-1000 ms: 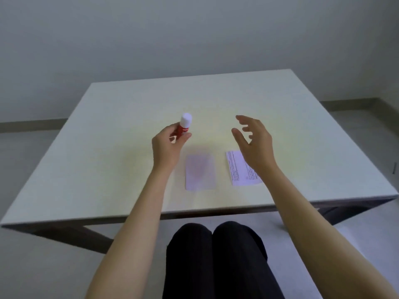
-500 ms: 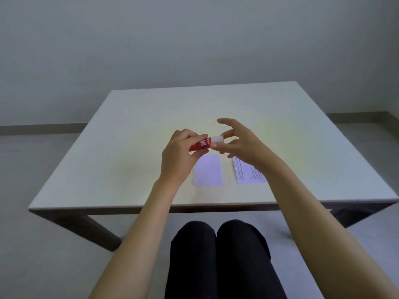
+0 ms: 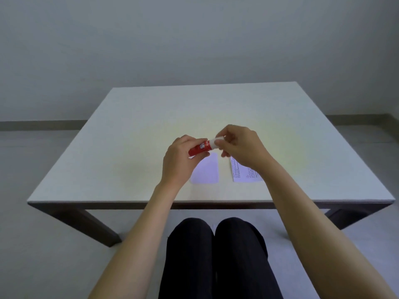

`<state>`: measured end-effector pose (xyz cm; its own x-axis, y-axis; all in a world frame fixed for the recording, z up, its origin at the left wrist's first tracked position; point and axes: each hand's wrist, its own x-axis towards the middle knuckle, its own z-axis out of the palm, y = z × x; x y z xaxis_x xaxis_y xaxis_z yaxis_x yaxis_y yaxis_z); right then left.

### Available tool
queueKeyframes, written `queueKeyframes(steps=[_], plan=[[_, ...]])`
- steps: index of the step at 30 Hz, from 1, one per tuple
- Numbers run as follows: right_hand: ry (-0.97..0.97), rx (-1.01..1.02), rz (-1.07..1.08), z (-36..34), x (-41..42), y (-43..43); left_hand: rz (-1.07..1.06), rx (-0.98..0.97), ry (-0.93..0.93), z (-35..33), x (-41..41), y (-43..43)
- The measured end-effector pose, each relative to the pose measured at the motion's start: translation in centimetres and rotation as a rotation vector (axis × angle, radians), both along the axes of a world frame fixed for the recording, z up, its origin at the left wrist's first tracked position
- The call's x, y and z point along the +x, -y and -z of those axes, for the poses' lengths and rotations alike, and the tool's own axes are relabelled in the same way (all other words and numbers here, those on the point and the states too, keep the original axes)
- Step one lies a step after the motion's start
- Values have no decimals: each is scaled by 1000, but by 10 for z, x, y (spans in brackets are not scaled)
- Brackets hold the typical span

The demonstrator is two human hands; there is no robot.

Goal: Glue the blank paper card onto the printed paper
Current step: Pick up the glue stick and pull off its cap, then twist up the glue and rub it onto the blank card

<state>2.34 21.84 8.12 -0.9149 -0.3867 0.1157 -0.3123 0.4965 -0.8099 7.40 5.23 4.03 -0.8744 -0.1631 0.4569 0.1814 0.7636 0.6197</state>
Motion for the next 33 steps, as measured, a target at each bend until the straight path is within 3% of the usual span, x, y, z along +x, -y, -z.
queueKeyframes(steps=[4,7,9,14,22,27,28,30,33], plan=[[-127,-127,226,-1,-28,-35,-163,290,0,5,4,18],[-222,93,449,15,-62,-69,-248,396,-15,6,9,28],[-153,223,498,31,-77,-82,-246,414,-9,8,10,25],[-80,432,474,57,-92,-85,-207,430,12,13,7,3],[-254,696,371,76,-95,-83,-171,387,75,13,-1,-8],[-324,865,361,66,-85,-83,-137,488,111,7,-6,-15],[-348,814,391,61,-79,-81,-136,550,107,5,-6,-18],[-315,416,407,48,-59,-66,-142,735,87,0,-8,-28],[84,-350,99,32,-11,-27,-165,978,20,-9,-12,-46]])
